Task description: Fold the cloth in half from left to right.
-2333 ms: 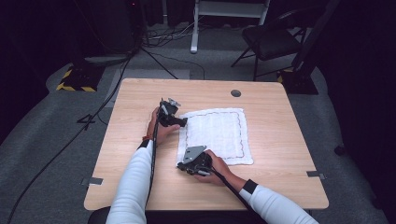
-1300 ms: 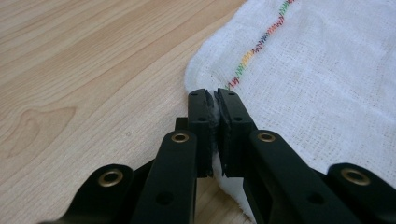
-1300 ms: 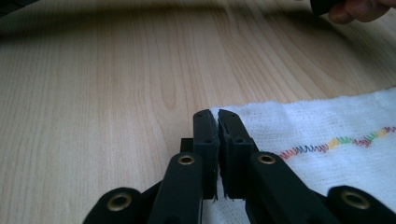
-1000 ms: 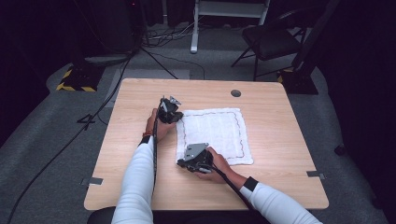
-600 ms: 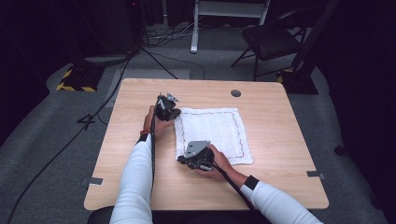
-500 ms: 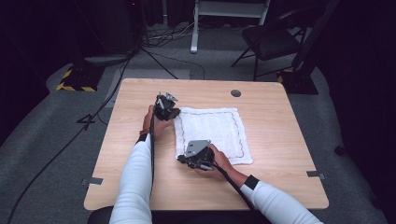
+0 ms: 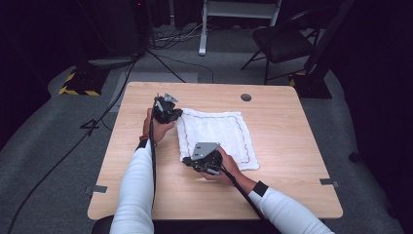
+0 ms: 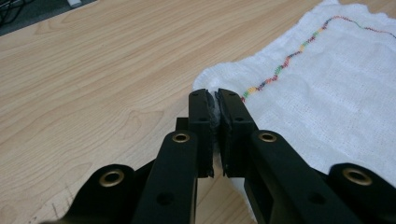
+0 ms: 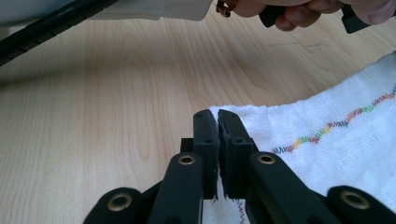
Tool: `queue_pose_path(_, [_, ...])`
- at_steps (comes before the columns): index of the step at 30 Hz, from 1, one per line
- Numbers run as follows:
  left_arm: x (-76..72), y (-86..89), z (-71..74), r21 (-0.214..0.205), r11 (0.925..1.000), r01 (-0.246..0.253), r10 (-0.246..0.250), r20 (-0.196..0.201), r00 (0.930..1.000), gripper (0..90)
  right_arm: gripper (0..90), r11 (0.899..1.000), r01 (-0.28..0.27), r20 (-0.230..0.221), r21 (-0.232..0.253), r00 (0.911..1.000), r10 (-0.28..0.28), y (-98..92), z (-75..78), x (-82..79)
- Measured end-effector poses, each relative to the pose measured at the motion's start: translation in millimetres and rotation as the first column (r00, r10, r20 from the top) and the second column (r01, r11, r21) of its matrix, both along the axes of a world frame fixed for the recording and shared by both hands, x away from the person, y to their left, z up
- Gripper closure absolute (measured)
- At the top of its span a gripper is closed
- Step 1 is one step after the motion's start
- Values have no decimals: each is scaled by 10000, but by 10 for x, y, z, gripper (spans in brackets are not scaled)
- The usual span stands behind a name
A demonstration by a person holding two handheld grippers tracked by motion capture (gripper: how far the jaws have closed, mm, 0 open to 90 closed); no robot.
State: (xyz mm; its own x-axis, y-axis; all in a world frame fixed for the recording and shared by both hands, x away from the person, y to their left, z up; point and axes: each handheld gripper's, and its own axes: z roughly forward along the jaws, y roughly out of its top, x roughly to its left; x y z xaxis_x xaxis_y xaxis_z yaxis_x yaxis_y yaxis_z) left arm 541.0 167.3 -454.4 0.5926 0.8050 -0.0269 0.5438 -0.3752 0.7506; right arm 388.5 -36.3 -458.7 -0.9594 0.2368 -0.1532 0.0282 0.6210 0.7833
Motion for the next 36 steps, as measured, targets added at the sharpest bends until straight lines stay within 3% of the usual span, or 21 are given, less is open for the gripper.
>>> queue_pose_path(8, [-26,110,11,73,10000,-14,14,15,10000,847,869,10000,-79,50,24,10000,79,101,-8,-33])
queue_pose_path(14, [-1,11,72,-16,10000,53,-52,223,9997,849,869,9993,243,62,284,9997,-245,-38,70,-7])
queue_pose_path(20, [49,-205,165,11,9999,159,-160,418,9990,850,870,9959,726,129,535,9972,-733,-289,138,5])
queue_pose_path(22, [73,-364,208,146,9994,315,-322,527,9981,854,870,9939,929,197,600,9954,-943,-422,169,5])
queue_pose_path(27, [100,-561,266,146,9989,440,-448,619,9971,855,870,9899,1196,265,759,9922,-1219,-595,230,-5])
queue_pose_path(29, [132,-713,302,367,9972,645,-671,739,9950,855,870,9873,1406,348,736,9890,-1435,-720,246,-13])
queue_pose_path(36, [207,-950,334,455,9946,931,-962,703,9929,855,870,9780,1934,296,785,9801,-1962,-1013,241,-1])
